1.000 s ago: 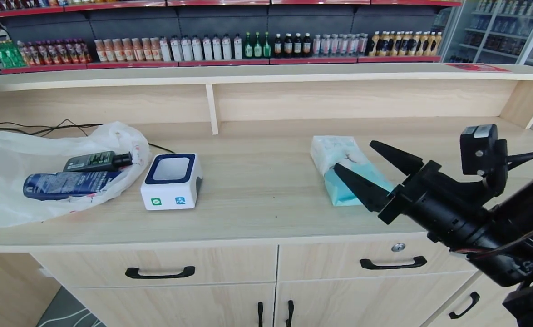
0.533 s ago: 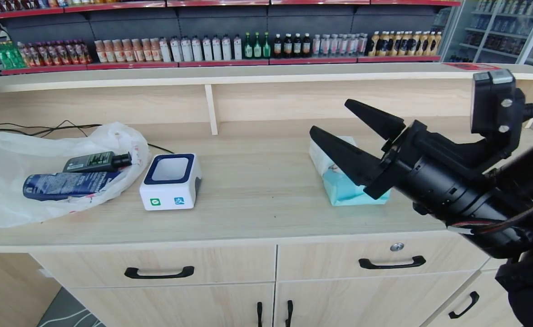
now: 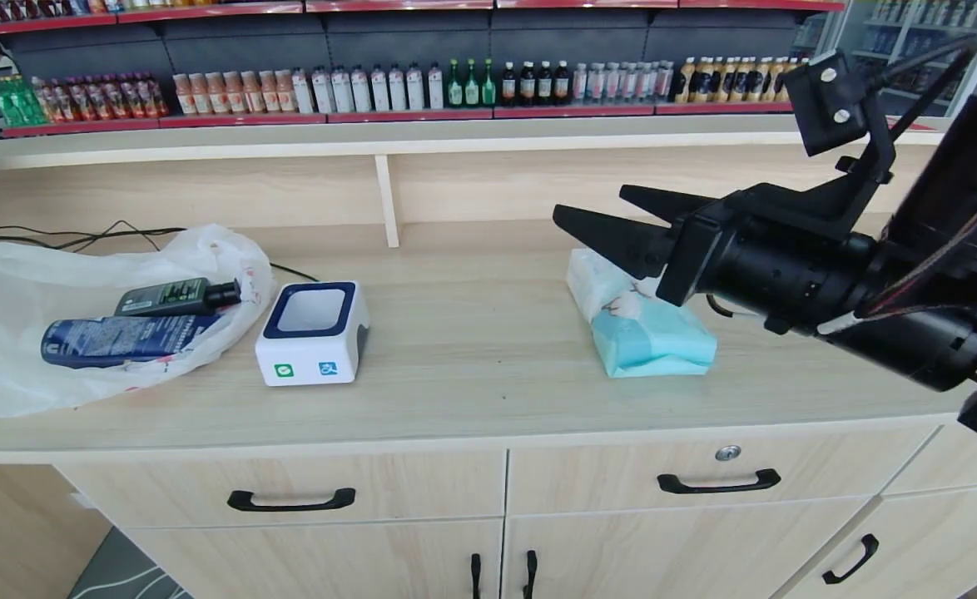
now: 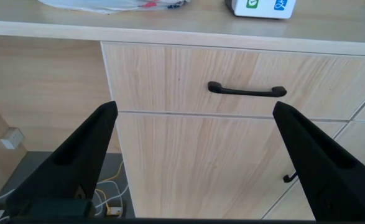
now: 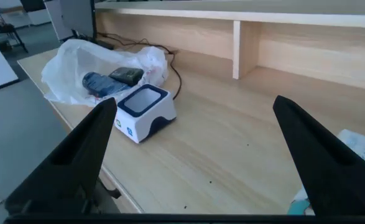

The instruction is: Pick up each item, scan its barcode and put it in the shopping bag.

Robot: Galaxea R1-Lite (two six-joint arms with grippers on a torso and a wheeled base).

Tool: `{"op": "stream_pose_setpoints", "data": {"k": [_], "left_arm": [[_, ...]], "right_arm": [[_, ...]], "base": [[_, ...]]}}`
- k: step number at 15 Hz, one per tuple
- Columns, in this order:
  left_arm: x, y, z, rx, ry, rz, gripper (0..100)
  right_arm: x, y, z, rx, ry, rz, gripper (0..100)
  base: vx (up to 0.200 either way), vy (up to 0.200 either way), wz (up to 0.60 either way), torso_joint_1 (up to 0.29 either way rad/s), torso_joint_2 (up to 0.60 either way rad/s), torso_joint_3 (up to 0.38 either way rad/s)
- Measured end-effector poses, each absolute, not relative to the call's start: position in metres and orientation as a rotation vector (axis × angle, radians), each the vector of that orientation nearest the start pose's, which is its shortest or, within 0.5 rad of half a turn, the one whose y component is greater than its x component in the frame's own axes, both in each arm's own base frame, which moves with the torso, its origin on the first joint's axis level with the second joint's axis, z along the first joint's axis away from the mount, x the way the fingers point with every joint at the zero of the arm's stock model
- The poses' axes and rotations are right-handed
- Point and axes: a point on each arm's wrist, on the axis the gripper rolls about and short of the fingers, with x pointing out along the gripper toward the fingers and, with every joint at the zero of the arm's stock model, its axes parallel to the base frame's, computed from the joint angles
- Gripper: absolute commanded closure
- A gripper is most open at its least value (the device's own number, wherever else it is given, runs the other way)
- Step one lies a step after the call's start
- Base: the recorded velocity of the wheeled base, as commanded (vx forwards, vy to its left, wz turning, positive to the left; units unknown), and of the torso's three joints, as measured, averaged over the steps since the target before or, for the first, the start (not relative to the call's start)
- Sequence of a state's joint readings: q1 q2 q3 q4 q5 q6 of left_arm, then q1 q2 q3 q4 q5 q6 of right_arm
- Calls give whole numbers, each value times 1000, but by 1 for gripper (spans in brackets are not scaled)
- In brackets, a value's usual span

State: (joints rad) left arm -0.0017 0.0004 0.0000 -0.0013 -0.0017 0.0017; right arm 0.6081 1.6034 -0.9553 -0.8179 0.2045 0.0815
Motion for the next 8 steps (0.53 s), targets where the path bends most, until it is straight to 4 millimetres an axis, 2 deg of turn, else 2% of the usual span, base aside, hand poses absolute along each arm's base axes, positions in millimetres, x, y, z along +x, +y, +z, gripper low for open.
{"op": "stream_pose_setpoints", "data": {"k": [1,4,8], "left_arm": [[-23,0,76,2,0,-3,0],[-23,0,76,2,-1,-3,0],[-23,0,76,2,-1,-3,0]], "right_arm": [[248,176,275,109,-127,783,0],[268,186,272,85,109,725,0],[293,169,276,39,329,607,0]], "base": [[0,0,0,0,0,0],[0,0,0,0,0,0],[0,0,0,0,0,0]]}}
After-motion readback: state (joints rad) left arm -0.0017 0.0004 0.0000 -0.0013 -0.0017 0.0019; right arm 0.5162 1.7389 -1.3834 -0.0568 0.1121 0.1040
